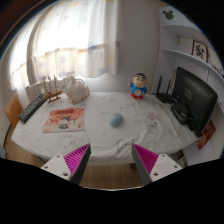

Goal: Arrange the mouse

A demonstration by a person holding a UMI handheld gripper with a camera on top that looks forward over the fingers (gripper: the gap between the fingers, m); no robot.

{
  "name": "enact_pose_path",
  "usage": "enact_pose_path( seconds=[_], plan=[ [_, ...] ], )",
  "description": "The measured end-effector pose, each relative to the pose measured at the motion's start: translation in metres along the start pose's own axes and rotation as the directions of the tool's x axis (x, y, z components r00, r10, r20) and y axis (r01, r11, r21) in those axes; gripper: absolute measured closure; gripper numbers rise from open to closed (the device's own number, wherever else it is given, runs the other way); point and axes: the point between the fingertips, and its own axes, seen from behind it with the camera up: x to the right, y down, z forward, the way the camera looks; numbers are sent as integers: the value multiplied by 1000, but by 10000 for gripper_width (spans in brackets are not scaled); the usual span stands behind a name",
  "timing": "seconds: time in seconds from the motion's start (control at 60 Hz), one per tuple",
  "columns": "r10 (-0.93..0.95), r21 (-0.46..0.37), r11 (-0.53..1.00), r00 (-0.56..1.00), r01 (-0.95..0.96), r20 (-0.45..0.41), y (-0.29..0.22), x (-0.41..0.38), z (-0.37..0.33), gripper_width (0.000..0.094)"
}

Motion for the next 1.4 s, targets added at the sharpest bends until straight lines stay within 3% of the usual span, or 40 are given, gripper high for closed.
enact_pose_path(
  seconds=[0.467,0.65,1.033,1.4],
  plan=[
    [20,135,991,1000,-22,13,-3,10,91,88],
    [-8,153,988,1000,4,27,-11,10,146,87],
    [1,93,996,998,-8,65,-25,14,262,89],
    [-1,54,999,994,-5,112,-50,8,320,79]
  ],
)
